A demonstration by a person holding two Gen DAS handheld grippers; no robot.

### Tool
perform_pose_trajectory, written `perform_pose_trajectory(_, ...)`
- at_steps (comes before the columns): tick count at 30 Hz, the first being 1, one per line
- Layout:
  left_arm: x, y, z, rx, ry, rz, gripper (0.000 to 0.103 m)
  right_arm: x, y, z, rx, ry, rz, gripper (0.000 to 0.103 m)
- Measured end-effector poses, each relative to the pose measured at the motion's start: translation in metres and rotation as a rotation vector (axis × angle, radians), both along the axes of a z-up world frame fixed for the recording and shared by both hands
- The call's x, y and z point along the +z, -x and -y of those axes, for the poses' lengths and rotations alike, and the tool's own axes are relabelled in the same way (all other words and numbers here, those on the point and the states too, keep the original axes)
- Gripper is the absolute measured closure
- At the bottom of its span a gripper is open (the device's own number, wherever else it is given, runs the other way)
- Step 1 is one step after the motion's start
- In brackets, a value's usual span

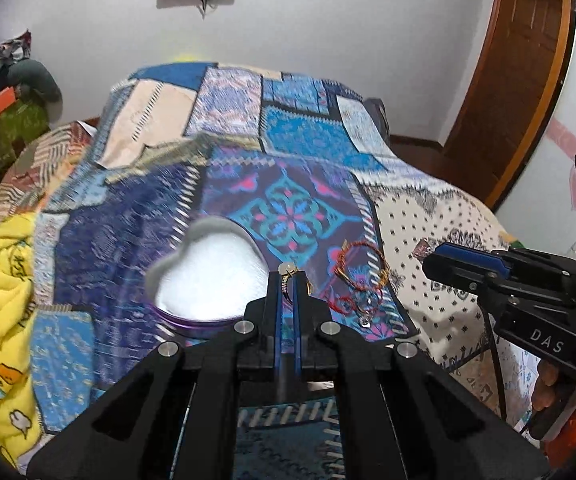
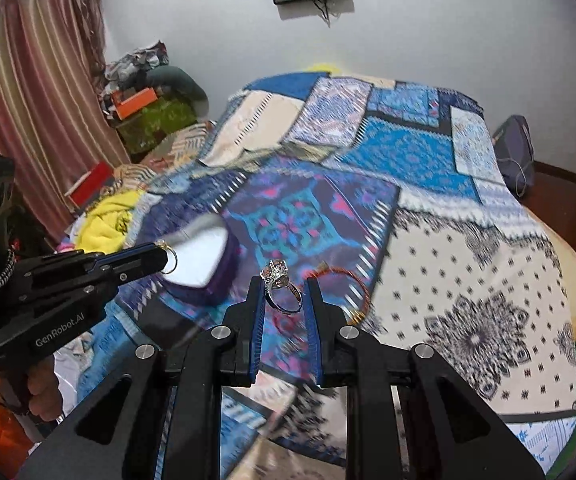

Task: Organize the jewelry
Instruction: 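Lower both rings into the heart tin foam and open both tools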

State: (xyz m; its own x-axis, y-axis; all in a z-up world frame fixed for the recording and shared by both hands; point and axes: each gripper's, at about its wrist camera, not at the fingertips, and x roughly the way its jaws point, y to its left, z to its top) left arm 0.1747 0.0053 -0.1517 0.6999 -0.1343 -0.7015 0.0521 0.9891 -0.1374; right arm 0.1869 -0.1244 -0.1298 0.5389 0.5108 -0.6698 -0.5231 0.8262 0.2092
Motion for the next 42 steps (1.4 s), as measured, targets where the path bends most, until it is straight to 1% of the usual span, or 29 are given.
perform_pose_trajectory(4, 0.010, 0.003, -0.014, 0.017, 0.008, 0.029, 0.100, 0.006, -0.003, -0.013, 0.017, -0.014, 0.017, 0.086)
perform_pose_trajectory(8, 0.017, 0.004, -0.027, 0.037, 0.001, 0.052, 0.100, 0.010, -0.008, -0.026, 0.034, -0.027, 0.027, 0.086)
perform_pose_trajectory(15, 0.019, 0.000, -0.049, 0.064, 0.000, 0.065, 0.100, 0.008, -0.018, -0.050, 0.073, -0.036, 0.019, 0.086)
perform_pose_trajectory(19, 0.012, -0.006, -0.059, 0.065, 0.013, 0.051, 0.100, -0.004, -0.025, -0.067, 0.101, -0.035, -0.014, 0.086)
perform_pose_trajectory(28, -0.023, -0.020, -0.069, 0.073, 0.070, -0.031, 0.100, -0.031, -0.037, -0.091, 0.134, -0.011, -0.101, 0.086)
perform_pose_trajectory(33, -0.035, -0.025, -0.070, 0.064, 0.056, -0.054, 0.100, -0.036, -0.042, -0.097, 0.146, 0.012, -0.116, 0.086)
perform_pose_trajectory(42, -0.039, -0.028, -0.072, 0.057, 0.042, -0.057, 0.100, -0.041, -0.046, -0.102, 0.150, 0.037, -0.124, 0.085)
